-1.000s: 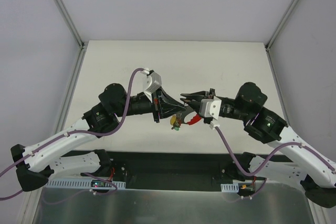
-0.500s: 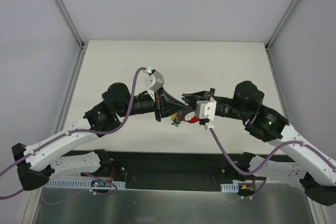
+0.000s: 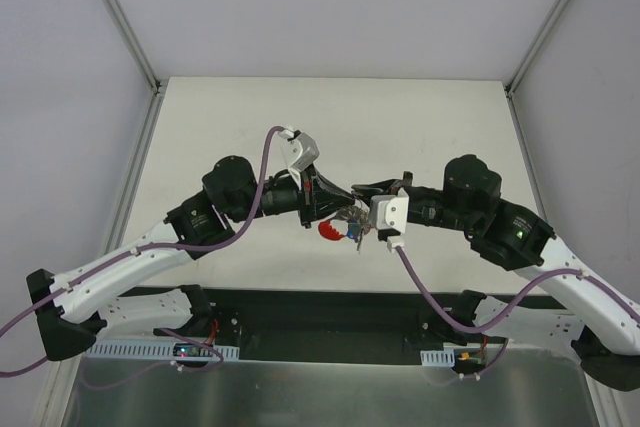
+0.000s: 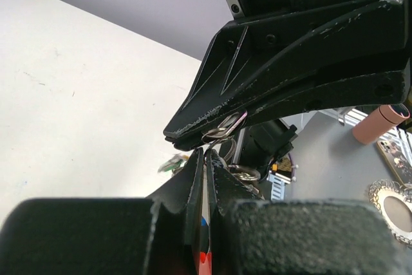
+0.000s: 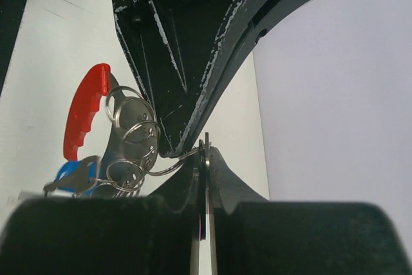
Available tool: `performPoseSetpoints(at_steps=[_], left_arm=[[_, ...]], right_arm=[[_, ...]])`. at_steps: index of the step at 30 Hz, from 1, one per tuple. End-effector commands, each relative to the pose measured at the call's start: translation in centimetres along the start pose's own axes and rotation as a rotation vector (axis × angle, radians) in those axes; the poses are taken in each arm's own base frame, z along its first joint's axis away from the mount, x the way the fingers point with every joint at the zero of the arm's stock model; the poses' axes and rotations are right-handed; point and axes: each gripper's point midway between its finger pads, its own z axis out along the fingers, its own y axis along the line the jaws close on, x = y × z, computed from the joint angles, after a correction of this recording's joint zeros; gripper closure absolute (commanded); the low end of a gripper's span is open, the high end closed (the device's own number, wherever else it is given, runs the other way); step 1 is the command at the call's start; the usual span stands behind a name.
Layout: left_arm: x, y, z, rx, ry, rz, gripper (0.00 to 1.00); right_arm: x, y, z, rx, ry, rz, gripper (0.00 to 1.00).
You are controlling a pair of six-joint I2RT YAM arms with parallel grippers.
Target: Remove the keys from the keyring
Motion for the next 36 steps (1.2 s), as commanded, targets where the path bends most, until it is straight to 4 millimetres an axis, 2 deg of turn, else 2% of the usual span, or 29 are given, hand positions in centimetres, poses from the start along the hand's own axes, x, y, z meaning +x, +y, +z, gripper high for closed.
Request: performPoseSetpoints(at_steps=[1,7,15,18,27,36], left_arm=[[-2.4,0.7,0.4,-0.04,-0.075,0.026,1.0],[-2.9,-0.6,-0.1,0.029,-0.113,0.037,1.0],[-2.7,-1.7,-0.1,0.094,-0.108,0.033,1.0],[-2.5,-1.6,0.0,0.091,-0.104,0.029,1.0],[-2.1,-1.2,0.5,0.084,-0.1,0.019,1.0],[-1.8,-1.0,0.9,0.083,-0.105,0.013,1.0]], right_arm=[[-5.0,-1.5,-1.1,0.026,-0.162,-0.057,0.99],[-4.8,-2.5,-0.7,0.071,-0.151,-0.027,0.99],[-4.6,-2.1,0.7,0.044,-0.151,0.049,0.98],[-4.2,-2.1,0.9,0.044,-0.121,0.05,0.85],[-4.2,-3.2,0.6,0.097,-0.092,0.059,0.65],[-3.2,-4.3,0.6,0.146,-0.028,0.065,0.64]])
